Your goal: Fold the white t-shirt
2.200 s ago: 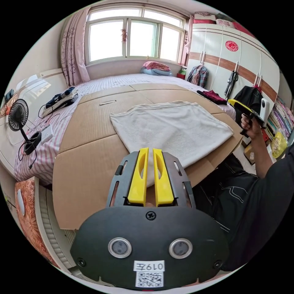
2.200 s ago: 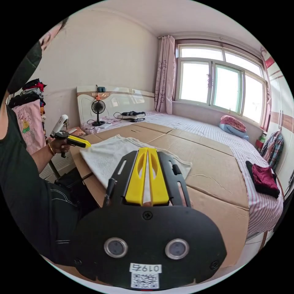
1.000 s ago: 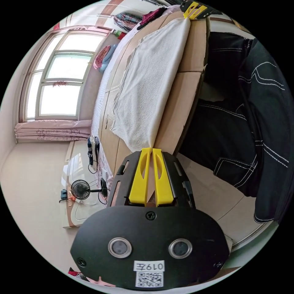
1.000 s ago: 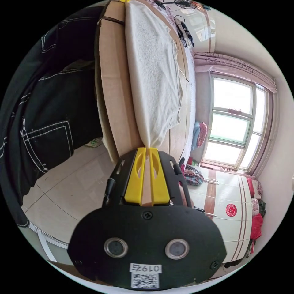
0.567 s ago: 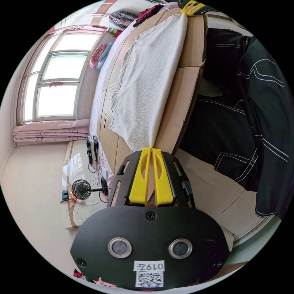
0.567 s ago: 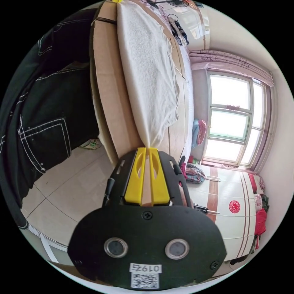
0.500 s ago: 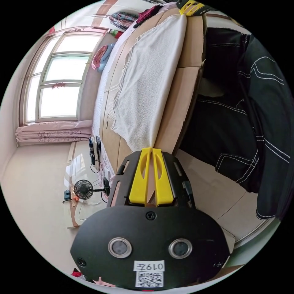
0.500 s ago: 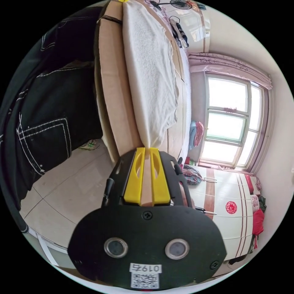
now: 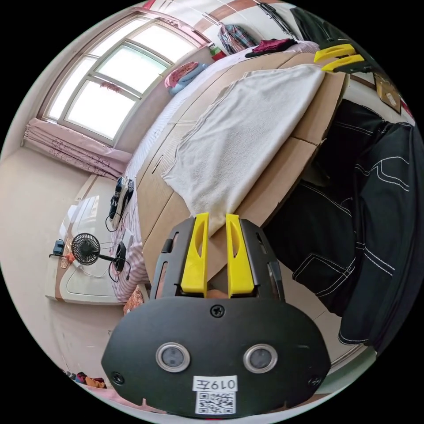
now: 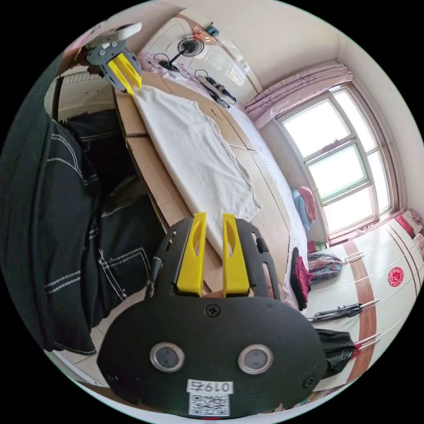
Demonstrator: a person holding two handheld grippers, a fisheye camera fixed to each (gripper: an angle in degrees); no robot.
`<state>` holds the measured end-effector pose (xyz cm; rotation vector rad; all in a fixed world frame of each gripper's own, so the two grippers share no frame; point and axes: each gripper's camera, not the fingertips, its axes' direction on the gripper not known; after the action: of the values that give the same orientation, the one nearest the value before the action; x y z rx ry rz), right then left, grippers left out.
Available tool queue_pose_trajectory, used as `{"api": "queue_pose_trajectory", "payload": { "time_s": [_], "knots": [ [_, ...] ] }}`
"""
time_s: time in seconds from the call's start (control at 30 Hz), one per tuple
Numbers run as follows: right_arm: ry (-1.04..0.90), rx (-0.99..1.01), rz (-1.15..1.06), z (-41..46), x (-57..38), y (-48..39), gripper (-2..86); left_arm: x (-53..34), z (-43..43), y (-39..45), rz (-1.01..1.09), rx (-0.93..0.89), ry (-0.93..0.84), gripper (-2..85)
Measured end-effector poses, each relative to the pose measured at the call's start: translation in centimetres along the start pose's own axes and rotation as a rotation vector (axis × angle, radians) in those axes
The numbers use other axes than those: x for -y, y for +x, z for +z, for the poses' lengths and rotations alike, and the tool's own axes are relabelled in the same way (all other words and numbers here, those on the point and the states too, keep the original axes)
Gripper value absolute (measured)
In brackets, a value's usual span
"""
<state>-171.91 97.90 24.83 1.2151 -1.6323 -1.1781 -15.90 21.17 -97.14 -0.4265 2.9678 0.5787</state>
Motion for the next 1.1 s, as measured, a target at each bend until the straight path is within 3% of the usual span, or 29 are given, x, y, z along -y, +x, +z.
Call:
{"api": "queue_pose_trajectory", "payload": {
  "time_s": [0.17, 0.23, 0.4, 0.57, 0.7, 0.87, 1.1],
  "knots": [
    [0.232, 0.11, 0.06, -0.1, 4.1, -0.2, 4.5, -3.2, -0.7, -4.2, -0.114, -0.041, 0.072, 3.5],
    [0.304, 0.169, 0.089, 0.0, 5.6, -0.1, 2.8, -4.9, -1.2, -7.0, -0.244, -0.065, 0.151, 3.0],
    [0.48, 0.507, 0.205, 0.7, 9.3, 1.3, -0.1, -11.3, 0.9, -14.5, -0.741, -0.349, 0.409, 2.4],
    [0.443, 0.466, 0.015, 0.3, 13.3, -2.2, -0.6, -16.0, 5.5, -18.0, -0.917, -0.318, 0.193, 4.3],
    [0.416, 0.474, -0.027, 0.3, 14.6, -3.9, -0.4, -20.6, 8.7, -20.6, -1.045, -0.498, 0.164, 9.3],
    [0.416, 0.47, -0.05, -1.1, 17.5, -4.7, 3.1, -21.8, 11.2, -23.2, -1.032, -0.544, 0.11, 12.2],
    [0.432, 0.339, -0.146, -3.8, 21.8, -7.5, 2.2, -22.3, 15.1, -26.5, -1.023, -0.6, 0.073, 8.6]
  ]
}}
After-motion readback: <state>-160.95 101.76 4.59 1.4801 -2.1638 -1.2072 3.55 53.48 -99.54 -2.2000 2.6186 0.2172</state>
